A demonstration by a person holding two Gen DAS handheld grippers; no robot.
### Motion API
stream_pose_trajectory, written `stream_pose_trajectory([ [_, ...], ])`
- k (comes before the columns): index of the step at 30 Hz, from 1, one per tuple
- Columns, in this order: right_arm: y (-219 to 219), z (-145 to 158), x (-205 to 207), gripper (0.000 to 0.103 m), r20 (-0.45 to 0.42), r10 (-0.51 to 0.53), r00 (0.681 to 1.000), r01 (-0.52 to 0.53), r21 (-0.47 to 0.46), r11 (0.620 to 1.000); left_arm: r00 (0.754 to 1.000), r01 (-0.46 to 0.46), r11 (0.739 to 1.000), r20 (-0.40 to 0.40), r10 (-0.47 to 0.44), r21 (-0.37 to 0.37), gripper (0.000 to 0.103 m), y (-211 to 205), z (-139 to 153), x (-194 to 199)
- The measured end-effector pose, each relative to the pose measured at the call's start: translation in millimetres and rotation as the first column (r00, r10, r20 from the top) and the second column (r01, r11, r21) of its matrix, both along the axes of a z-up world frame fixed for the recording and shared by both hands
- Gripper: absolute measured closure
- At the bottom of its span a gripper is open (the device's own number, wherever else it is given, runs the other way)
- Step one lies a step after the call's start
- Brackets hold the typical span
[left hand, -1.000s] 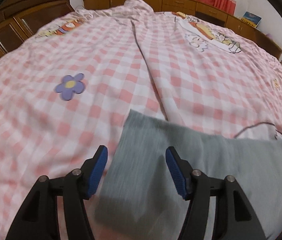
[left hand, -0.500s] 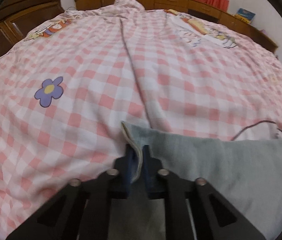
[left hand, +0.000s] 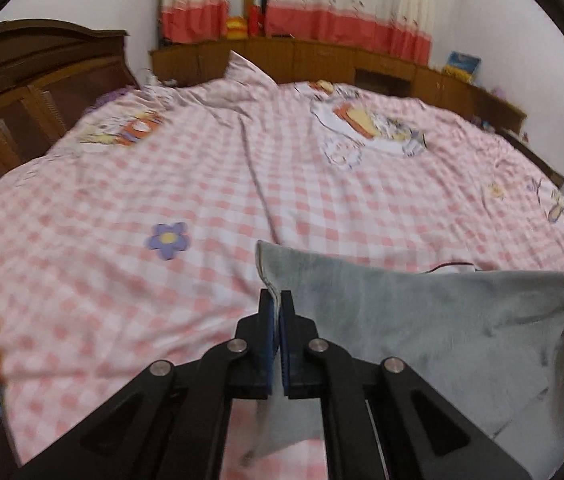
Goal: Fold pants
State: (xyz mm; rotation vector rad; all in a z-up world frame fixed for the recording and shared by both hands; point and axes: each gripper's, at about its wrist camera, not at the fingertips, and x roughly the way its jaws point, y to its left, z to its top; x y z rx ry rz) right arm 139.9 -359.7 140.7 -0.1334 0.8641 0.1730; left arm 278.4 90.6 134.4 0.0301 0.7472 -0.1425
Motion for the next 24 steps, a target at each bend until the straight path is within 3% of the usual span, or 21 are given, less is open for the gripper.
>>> stream_pose_trajectory([
  [5,17,11,-69,0.098,0.018,0.034,0.999,-0.033,-0.026,0.999,0.993,-0.088,0.994,0.068,0.092,-0.059,0.101,37,18,-55],
  [11,27,-12,-122,0.098,-0.047,0.086,0.995,-0.087,-0.013,0.996,0.976,-0.174,0.974,0.107,0.190,-0.141,0.101,73,22,-132],
  [16,40,-39,-155,0.098,-0.085,0.110,0.990,-0.114,-0.036,0.993,0.974,-0.200,0.969,0.075,0.212,-0.146,0.101,85,-4,-186],
  [19,40,-49,-169,0.098,-0.099,0.118,0.988,-0.120,-0.021,0.993,0.975,-0.214,0.957,0.022,0.222,-0.195,0.101,95,-24,-212],
  [24,38,-60,-183,0.098,-0.110,0.121,0.987,-0.122,-0.010,0.992,0.967,-0.256,0.943,-0.040,0.253,-0.213,0.101,105,-51,-234],
])
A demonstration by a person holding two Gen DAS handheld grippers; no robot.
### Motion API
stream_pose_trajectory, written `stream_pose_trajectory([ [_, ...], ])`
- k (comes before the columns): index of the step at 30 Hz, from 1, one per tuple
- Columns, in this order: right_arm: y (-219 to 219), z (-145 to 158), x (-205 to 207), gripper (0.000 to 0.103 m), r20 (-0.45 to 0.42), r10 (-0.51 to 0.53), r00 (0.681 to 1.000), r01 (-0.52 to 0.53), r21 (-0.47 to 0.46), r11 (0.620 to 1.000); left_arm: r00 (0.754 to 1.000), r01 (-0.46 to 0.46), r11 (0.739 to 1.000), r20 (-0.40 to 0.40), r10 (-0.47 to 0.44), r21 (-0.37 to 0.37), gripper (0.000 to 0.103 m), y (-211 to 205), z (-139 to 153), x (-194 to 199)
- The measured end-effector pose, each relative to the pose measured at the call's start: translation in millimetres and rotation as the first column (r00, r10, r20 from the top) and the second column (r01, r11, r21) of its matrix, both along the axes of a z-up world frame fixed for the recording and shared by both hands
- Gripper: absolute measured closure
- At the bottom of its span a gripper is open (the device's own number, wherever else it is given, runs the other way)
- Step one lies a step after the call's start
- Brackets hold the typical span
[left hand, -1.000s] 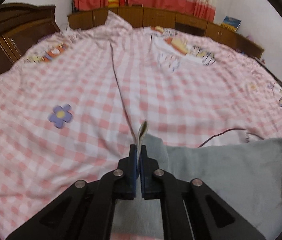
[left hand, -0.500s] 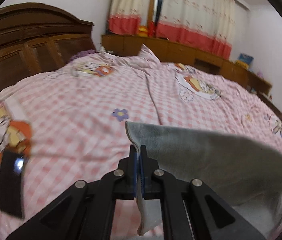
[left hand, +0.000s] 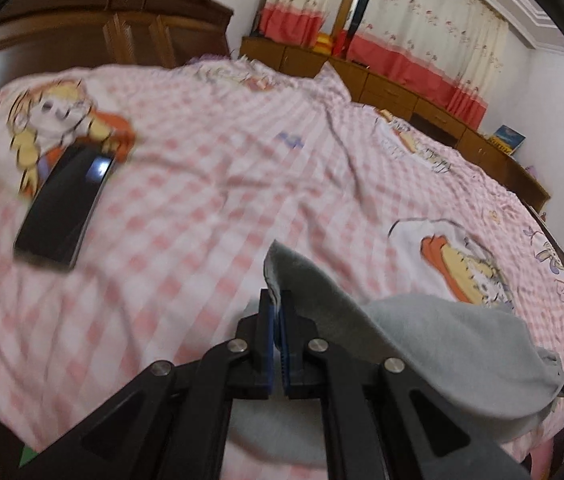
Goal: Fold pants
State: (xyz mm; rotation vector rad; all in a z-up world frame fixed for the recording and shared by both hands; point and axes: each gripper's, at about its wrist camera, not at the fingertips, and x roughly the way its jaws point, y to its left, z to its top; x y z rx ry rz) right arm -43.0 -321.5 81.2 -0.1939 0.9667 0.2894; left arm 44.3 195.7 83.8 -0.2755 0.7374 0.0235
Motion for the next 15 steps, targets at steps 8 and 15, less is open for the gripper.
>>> stream_pose_trajectory([
  [8,8,-36,-6,0.098,-0.049,-0.009,0.999,0.007,-0.042,0.999,0.999,-0.020,1.000,-0.048,0.021,0.013,0.100,-3,-28,-19],
  [15,2,-48,-11,0.092,-0.080,-0.071,0.994,0.070,-0.016,0.997,0.993,0.040,0.998,-0.116,-0.033,0.058,0.100,-13,-37,-34],
])
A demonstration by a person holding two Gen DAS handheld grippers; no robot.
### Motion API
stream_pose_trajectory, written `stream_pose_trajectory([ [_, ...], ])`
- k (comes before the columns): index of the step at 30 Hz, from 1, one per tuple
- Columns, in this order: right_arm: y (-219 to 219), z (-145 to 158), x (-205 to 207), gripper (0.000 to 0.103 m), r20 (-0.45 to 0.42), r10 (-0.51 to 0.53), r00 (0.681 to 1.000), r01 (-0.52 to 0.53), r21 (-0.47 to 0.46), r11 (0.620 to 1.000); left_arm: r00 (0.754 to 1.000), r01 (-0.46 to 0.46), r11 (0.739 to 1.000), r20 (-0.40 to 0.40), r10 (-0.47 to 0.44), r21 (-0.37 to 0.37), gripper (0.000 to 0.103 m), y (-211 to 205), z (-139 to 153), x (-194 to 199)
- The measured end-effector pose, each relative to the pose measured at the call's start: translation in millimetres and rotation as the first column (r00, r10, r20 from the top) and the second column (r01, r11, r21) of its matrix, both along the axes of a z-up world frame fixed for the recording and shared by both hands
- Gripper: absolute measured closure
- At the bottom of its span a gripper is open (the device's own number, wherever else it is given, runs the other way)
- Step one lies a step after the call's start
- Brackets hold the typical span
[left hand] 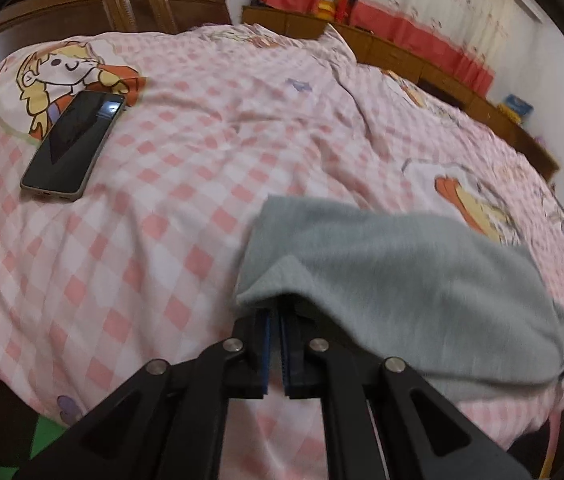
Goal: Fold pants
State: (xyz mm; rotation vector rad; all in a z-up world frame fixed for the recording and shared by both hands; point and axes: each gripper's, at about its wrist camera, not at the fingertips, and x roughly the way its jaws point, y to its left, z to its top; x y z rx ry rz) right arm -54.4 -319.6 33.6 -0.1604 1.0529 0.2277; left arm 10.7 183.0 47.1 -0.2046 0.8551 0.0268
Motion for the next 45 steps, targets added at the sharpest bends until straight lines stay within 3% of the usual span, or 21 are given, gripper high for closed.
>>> stream_pose_trajectory([
  [2,-1,0,-5,0.087,-0.001,-0.018,1.000,0.018,0.011,1.000,1.000,0.013,1.000,-0.011,-0.013,-0.012,0.100,-1,0,-5],
  [4,-2,0,-9,0.085,0.001,-0.034,0.999,0.034,0.015,0.999,0.998,0.051,0.997,-0.019,-0.052,-0.061,0.092,-5,0,-11],
  [6,-4,0,-14,0.081,0.006,-0.064,0.998,0.064,0.036,0.997,0.997,0.078,0.994,-0.016,-0.080,-0.079,0.074,-12,2,-16],
  [8,-6,1,-18,0.071,0.006,-0.122,0.993,0.121,0.090,0.989,0.996,0.085,0.993,-0.015,-0.086,-0.080,0.067,-17,3,-17],
  [11,-4,3,-28,0.065,0.022,-0.176,0.984,0.172,0.125,0.977,0.995,0.091,0.989,-0.022,-0.094,-0.113,0.067,-24,1,-16],
  [22,-4,15,-45,0.060,0.017,-0.300,0.954,0.289,0.225,0.930,0.991,0.122,0.975,-0.039,-0.131,-0.183,0.067,-50,-14,0],
  [30,16,22,-42,0.059,0.004,-0.269,0.963,0.258,0.270,0.928,0.993,0.107,0.971,-0.021,-0.114,-0.215,0.069,-56,-14,9],
  [33,25,28,-44,0.059,0.014,-0.255,0.967,0.242,0.265,0.933,0.994,0.101,0.972,-0.020,-0.108,-0.214,0.079,-54,-14,10],
  [37,45,32,-40,0.059,0.017,-0.209,0.978,0.197,0.269,0.943,0.994,0.095,0.968,-0.024,-0.103,-0.231,0.079,-49,-14,7],
  [41,74,26,-29,0.059,-0.007,-0.148,0.989,0.143,0.305,0.941,0.996,0.074,0.980,-0.028,-0.081,-0.187,0.079,-48,-17,4],
  [45,107,17,-20,0.059,-0.037,-0.090,0.995,0.097,0.343,0.934,0.997,0.069,0.970,-0.018,-0.075,-0.235,0.078,-45,-21,7],
])
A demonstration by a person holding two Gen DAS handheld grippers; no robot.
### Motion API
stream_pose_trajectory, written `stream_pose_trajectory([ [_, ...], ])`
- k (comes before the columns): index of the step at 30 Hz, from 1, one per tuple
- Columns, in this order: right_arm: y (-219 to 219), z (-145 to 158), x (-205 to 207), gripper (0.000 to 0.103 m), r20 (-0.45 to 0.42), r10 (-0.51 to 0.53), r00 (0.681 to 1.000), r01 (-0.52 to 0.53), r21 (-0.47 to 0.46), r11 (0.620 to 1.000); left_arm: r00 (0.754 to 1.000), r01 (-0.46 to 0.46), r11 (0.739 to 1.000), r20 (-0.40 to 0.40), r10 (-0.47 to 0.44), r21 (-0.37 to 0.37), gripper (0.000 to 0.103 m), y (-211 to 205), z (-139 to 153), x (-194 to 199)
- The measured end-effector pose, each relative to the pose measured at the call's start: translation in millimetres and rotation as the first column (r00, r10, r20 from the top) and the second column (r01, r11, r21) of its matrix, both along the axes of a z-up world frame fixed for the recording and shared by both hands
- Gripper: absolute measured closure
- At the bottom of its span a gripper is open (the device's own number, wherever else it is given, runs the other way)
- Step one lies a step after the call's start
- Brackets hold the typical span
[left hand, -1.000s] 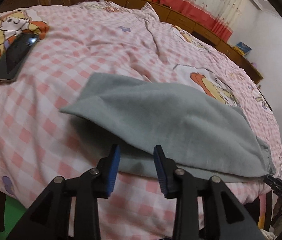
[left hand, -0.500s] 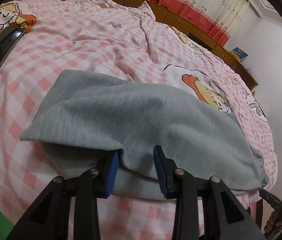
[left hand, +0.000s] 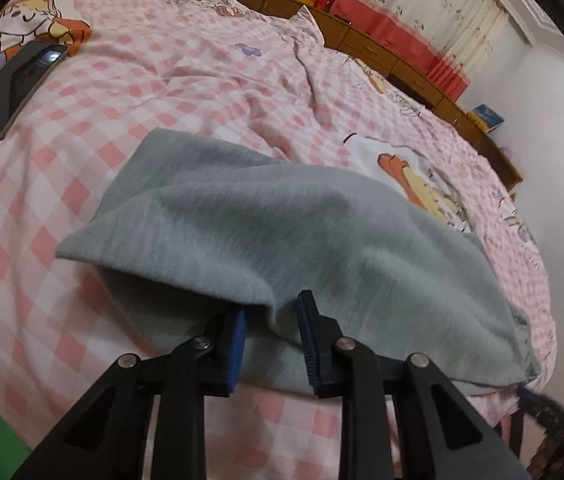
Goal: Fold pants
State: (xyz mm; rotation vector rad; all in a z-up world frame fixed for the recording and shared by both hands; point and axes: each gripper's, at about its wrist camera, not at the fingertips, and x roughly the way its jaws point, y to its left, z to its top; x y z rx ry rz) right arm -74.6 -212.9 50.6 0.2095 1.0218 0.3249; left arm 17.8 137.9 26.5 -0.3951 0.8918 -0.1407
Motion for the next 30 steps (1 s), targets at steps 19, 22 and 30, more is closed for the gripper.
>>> stream_pose_trajectory([
  [19,61,-10,16,0.059,-0.010,0.074,0.997,-0.075,-0.023,0.997,0.994,0.028,0.997,0.105,-0.020,-0.067,0.101,8,58,-36],
  [22,58,-5,17,0.059,-0.002,0.062,0.998,-0.062,-0.040,0.997,0.997,0.027,0.999,0.073,-0.024,-0.044,0.101,9,48,-40],
  [30,77,5,31,0.059,0.056,0.117,0.992,-0.110,-0.124,0.986,1.000,-0.005,0.999,-0.008,0.005,-0.049,0.101,18,22,-37],
])
